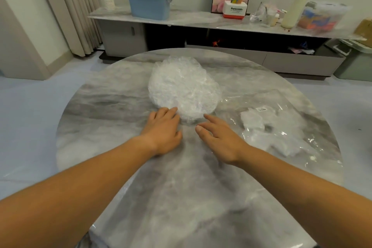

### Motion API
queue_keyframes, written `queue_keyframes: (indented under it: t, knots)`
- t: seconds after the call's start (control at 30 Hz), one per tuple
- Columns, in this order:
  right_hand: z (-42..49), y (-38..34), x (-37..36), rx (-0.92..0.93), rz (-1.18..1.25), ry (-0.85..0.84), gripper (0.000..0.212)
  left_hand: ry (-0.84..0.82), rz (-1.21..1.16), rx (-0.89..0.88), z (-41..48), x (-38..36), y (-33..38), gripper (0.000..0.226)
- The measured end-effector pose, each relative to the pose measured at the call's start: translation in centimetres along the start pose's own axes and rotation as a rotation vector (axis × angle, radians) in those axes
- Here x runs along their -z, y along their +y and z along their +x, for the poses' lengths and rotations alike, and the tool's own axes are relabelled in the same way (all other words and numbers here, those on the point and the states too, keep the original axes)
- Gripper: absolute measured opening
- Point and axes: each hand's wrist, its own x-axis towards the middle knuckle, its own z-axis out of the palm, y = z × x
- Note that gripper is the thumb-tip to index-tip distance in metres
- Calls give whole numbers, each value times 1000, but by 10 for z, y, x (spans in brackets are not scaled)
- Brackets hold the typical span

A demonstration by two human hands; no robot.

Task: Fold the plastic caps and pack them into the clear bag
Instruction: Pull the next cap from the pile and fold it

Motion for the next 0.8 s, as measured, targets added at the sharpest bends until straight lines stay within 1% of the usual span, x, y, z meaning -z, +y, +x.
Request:
queue_keyframes:
  t: [0.13,0.27,0.3,0.37,0.43,0.5,0.57,0.6,0.7,0.73,0.8]
  knots:
    - [2,1,2,18,-4,75,43,81,-10,-44,-9,0,-2,59]
    - [-13,0,6,114,-89,125,43,133,13,-101,-31,1,-4,67]
    - [-18,0,6,152,-125,124,46,152,19,-127,-38,0,-5,67]
    - [-29,1,6,225,-200,102,60,191,58,-175,-53,-1,-9,70]
    - [-38,0,5,259,-246,59,72,175,80,-211,-69,-4,-12,72]
    - [-45,-3,2,258,-259,6,69,137,73,-229,-85,-7,-14,72]
    - [-51,-7,-1,247,-281,-33,59,131,92,-250,-99,-8,-14,71]
    - [-55,-8,-3,251,-297,-38,59,122,107,-265,-104,-7,-13,68]
    - [-75,-12,-5,272,-320,-56,74,111,80,-343,-123,-9,-9,53]
    - [-83,-12,-6,286,-324,-74,75,97,56,-364,-130,-12,-8,49]
    - [-99,-10,-10,318,-327,-99,73,75,6,-379,-144,-17,-7,48]
